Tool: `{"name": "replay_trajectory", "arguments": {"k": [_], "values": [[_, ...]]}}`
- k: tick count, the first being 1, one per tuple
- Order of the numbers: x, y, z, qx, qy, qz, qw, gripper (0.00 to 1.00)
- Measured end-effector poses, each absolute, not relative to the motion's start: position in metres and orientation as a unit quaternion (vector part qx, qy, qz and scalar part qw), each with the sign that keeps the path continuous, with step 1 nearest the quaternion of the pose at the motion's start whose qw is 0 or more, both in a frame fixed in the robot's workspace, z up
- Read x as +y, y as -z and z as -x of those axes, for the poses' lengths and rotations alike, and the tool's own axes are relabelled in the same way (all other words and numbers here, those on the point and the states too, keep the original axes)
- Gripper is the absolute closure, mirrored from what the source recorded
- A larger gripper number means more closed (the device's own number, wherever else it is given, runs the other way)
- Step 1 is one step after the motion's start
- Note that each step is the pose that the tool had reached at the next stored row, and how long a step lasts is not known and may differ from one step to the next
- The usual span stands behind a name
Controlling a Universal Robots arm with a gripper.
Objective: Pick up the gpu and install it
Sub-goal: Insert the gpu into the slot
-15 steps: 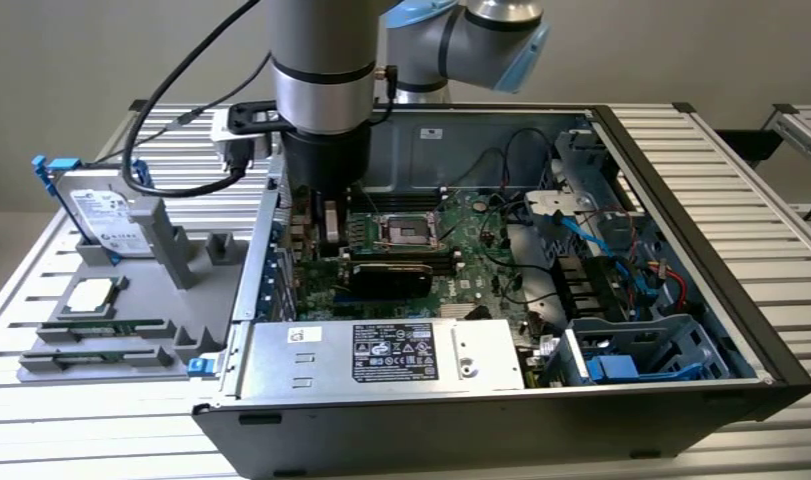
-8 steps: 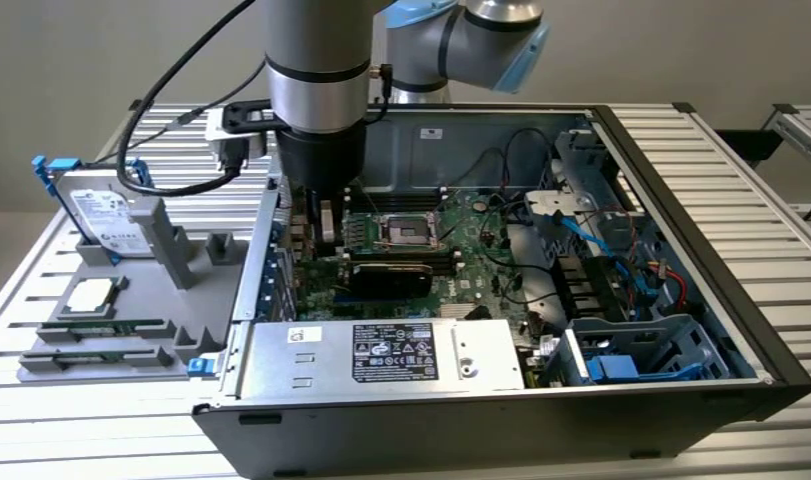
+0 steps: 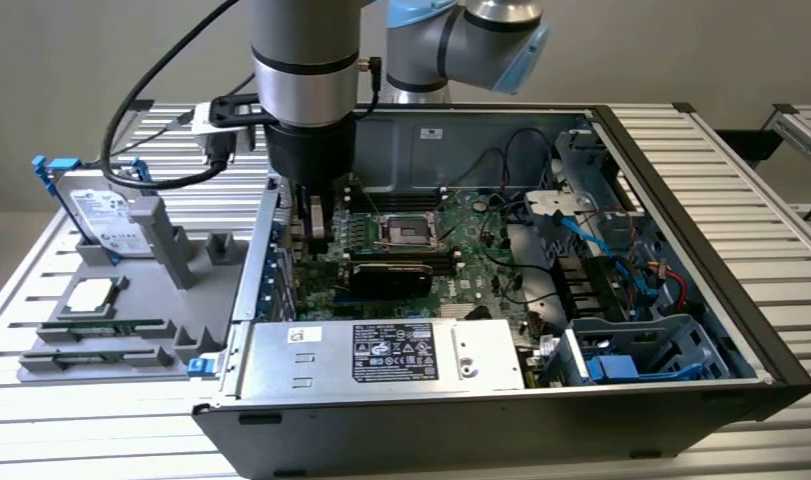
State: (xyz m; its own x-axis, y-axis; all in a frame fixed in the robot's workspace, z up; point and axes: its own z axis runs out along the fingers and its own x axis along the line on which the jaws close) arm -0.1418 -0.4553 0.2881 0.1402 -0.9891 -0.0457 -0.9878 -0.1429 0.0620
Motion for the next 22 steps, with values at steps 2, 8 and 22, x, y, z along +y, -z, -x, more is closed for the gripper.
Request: {"name": "replay_trajectory", "arguments": {"k": [2, 8, 22], "values": [[-0.455, -0.289, 0.144, -0.655, 0.038, -0.755, 0.009, 0.89], [-0.455, -0.29, 0.149, -0.654, 0.041, -0.755, 0.005, 0.89], [-0.455, -0.294, 0.156, -0.654, 0.051, -0.755, 0.004, 0.89]]}}
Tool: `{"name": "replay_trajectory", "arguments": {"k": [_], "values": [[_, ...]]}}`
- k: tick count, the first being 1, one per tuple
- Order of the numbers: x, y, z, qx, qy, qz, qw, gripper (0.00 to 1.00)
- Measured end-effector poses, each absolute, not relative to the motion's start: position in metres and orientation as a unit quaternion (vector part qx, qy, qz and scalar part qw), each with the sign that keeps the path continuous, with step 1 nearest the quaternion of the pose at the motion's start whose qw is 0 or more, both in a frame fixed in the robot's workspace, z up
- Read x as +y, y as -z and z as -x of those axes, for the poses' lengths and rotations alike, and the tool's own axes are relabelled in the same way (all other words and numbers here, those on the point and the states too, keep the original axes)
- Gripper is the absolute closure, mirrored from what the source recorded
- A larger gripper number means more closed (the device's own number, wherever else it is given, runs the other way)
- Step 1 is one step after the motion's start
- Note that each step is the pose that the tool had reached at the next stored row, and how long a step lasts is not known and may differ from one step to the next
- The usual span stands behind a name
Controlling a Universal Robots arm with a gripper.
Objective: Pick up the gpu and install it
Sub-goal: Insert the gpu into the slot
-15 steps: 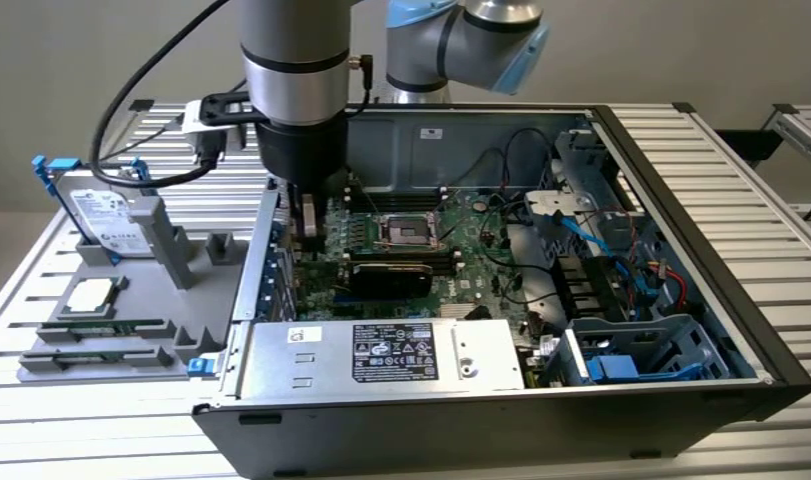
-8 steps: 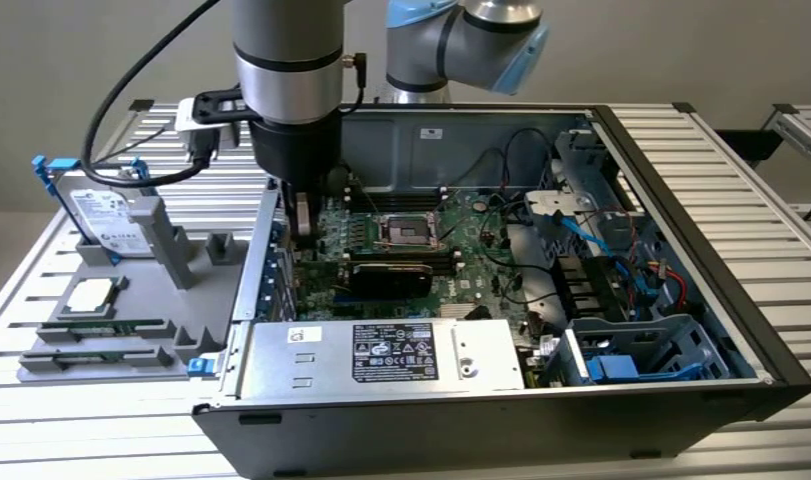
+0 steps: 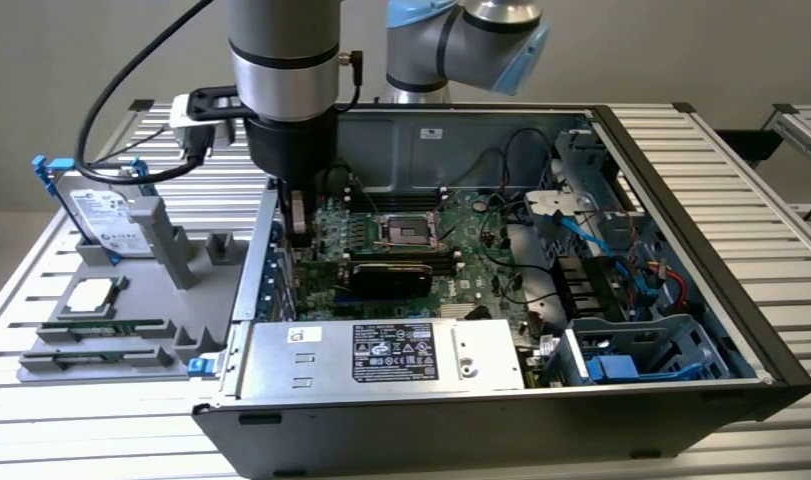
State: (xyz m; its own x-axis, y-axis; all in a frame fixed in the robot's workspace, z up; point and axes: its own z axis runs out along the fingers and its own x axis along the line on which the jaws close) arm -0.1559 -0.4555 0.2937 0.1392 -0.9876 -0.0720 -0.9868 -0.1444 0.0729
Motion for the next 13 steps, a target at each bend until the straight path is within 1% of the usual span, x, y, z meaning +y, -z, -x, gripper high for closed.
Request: {"name": "replay_trajectory", "arguments": {"k": [13], "values": [[-0.4555, -0.2946, 0.159, -0.655, 0.056, -0.753, 0.008, 0.89]]}}
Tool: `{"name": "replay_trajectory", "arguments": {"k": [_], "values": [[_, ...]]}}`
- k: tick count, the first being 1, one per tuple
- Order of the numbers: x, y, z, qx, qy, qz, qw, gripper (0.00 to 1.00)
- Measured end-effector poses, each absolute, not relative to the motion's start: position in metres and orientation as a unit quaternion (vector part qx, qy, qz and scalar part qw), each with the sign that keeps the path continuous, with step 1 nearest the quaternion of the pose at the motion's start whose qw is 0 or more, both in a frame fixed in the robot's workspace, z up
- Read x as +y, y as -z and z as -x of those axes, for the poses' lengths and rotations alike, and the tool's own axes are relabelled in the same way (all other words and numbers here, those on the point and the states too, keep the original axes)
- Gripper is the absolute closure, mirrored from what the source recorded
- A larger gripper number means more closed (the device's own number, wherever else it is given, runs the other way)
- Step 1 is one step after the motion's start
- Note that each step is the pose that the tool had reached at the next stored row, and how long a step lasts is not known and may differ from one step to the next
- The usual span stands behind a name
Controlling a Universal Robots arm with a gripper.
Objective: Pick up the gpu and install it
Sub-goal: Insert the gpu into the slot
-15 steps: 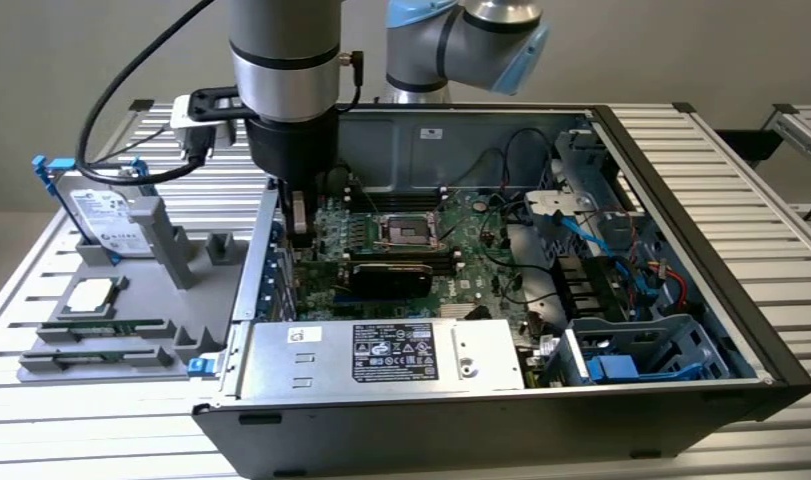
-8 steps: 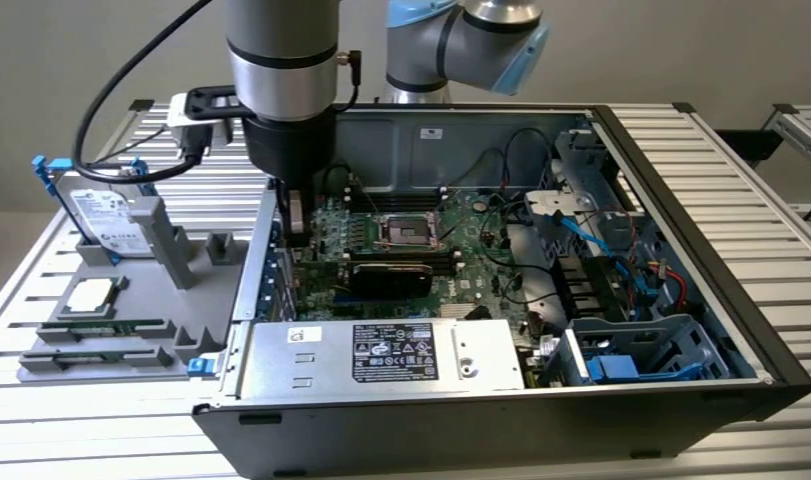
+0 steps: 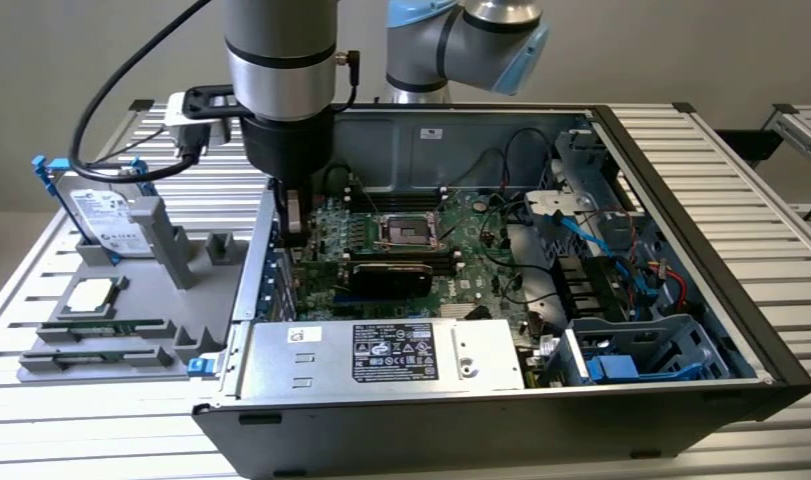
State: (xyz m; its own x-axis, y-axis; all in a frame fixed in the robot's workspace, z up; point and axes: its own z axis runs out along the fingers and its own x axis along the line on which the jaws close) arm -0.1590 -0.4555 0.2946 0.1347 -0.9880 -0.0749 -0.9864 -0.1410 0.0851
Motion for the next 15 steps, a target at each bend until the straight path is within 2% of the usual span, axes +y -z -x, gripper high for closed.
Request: {"name": "replay_trajectory", "arguments": {"k": [15], "values": [[-0.4555, -0.2947, 0.1564, -0.656, 0.057, -0.753, 0.008, 0.89]]}}
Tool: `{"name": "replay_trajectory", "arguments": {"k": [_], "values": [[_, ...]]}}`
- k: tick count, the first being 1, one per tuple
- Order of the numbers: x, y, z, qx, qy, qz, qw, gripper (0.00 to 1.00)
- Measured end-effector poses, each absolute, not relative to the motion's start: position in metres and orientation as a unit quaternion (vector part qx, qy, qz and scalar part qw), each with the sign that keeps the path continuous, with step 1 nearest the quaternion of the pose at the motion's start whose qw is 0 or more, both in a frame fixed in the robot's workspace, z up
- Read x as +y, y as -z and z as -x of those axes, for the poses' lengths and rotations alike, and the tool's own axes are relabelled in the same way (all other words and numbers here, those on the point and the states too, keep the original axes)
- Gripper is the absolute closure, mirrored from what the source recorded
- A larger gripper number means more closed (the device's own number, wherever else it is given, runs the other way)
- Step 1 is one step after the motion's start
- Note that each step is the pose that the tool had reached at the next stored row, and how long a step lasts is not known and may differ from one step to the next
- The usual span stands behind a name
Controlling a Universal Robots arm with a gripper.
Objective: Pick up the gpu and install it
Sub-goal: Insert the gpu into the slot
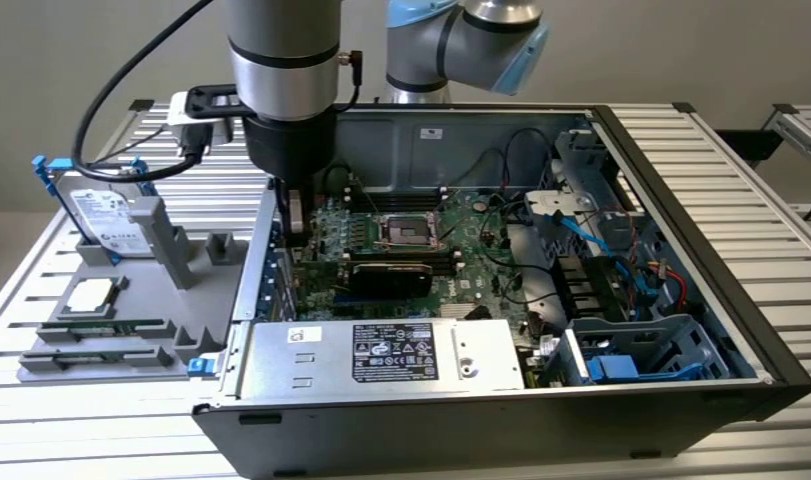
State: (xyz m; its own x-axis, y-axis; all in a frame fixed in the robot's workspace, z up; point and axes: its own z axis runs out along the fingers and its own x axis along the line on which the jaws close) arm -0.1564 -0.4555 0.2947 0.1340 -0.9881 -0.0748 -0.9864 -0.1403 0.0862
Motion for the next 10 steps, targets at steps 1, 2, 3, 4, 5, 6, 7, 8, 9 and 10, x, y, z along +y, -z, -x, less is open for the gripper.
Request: {"name": "replay_trajectory", "arguments": {"k": [1, 2, 3, 4, 5, 6, 7, 8, 9, 10], "values": [[-0.4555, -0.2947, 0.1563, -0.656, 0.057, -0.753, 0.008, 0.89], [-0.4555, -0.2946, 0.1563, -0.656, 0.057, -0.753, 0.008, 0.89], [-0.4555, -0.2946, 0.1563, -0.656, 0.057, -0.753, 0.008, 0.89], [-0.4555, -0.2946, 0.1562, -0.656, 0.057, -0.753, 0.008, 0.89], [-0.4556, -0.2946, 0.1562, -0.656, 0.057, -0.753, 0.008, 0.89], [-0.4559, -0.2946, 0.1562, -0.656, 0.057, -0.753, 0.008, 0.89], [-0.4562, -0.2947, 0.1562, -0.656, 0.057, -0.753, 0.008, 0.89], [-0.4567, -0.2947, 0.1562, -0.656, 0.057, -0.753, 0.009, 0.89], [-0.4572, -0.2947, 0.1562, -0.656, 0.057, -0.753, 0.009, 0.89], [-0.4578, -0.2947, 0.1562, -0.656, 0.058, -0.753, 0.009, 0.89]]}}
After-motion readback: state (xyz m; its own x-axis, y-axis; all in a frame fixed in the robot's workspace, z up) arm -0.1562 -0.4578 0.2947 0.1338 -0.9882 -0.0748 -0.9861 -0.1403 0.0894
